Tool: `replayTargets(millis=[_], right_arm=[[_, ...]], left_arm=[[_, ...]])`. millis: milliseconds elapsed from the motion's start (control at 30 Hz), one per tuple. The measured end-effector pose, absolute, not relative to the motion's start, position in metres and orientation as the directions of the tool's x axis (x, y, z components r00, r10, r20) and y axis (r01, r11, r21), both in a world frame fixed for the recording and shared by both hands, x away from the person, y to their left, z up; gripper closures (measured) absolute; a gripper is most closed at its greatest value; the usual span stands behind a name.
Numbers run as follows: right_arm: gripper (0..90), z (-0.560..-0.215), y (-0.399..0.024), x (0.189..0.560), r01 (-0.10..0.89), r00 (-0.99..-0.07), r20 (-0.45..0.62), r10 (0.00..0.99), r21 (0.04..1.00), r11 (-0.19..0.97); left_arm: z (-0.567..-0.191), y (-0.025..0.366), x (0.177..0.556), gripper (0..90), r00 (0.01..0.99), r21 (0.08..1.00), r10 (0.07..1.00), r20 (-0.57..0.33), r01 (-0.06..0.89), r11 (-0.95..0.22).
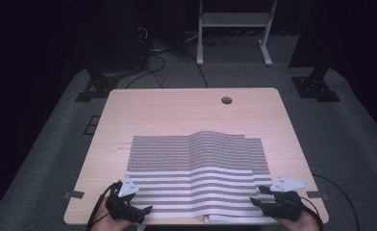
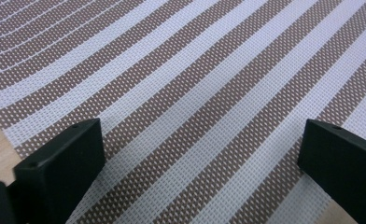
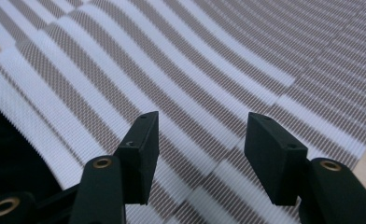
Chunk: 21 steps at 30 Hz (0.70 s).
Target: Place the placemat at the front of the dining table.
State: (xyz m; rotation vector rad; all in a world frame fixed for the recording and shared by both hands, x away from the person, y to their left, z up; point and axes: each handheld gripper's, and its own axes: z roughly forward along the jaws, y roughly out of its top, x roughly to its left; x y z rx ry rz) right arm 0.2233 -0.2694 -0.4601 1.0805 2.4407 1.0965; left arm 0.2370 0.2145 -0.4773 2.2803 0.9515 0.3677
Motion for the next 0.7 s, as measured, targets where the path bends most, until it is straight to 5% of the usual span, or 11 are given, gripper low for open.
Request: replayTargets(millis=[333, 467, 700], right_arm=[[39.2, -0.472, -0.256, 0.213, 0.526, -0.722, 0.025, 0.692, 0.668, 0.526], [45.4, -0.472, -0.254, 0.209, 0.514, -0.726, 0.006, 0.687, 0.669, 0.537], [69.8, -0.468, -0.249, 0.205, 0.473, -0.763, -0.023, 0.646, 0.662, 0.582]], left_arm=[[-0.478, 0.216, 0.237, 0.0, 0.7, 0.658, 0.714, 0.013, 0.532, -0.534], [-0.479, 0.216, 0.235, 0.0, 0.696, 0.665, 0.718, 0.015, 0.529, -0.527], [-0.478, 0.215, 0.236, 0.0, 0.696, 0.658, 0.717, 0.013, 0.534, -0.531]])
